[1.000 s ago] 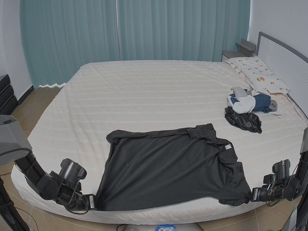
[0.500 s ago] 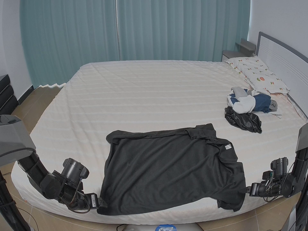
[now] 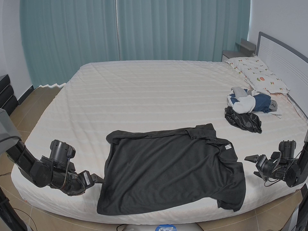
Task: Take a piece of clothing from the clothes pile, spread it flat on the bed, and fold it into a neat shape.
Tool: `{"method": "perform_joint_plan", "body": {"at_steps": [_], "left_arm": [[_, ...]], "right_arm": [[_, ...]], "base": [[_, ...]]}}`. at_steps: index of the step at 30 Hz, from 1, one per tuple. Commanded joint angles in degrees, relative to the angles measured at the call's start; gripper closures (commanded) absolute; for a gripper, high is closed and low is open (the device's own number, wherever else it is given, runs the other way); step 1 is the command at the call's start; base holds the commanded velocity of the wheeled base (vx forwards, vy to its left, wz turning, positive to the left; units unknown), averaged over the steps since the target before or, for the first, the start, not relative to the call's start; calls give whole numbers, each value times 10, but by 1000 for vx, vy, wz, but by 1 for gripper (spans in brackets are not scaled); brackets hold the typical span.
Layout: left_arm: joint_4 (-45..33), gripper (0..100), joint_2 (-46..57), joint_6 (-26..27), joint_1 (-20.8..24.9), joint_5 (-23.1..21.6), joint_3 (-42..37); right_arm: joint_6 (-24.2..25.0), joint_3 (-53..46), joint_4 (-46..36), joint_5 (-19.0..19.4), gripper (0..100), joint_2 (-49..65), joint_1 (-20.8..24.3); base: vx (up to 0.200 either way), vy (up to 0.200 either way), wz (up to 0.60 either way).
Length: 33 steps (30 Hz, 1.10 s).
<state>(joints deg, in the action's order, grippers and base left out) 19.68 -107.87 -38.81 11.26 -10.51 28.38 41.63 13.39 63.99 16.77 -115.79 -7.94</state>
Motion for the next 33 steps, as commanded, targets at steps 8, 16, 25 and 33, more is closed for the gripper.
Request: {"method": "perform_joint_plan", "body": {"at_steps": [8,16,25,33], "left_arm": [[10,0,-34,-20,0,-21,11],[10,0,-33,-19,10,-25,5],[10,0,-32,-21,14,-24,4],[10,0,-23,-21,-20,-21,41]], "right_arm": [[135,8,76,85,0,-52,2],[136,-3,93,85,0,-65,-9],[134,-6,93,85,0,-66,-5],[133,-12,100,84,0,-67,-2]], "base": [[0,0,0],[0,-175,0],[0,-178,0],[0,0,0]]}}
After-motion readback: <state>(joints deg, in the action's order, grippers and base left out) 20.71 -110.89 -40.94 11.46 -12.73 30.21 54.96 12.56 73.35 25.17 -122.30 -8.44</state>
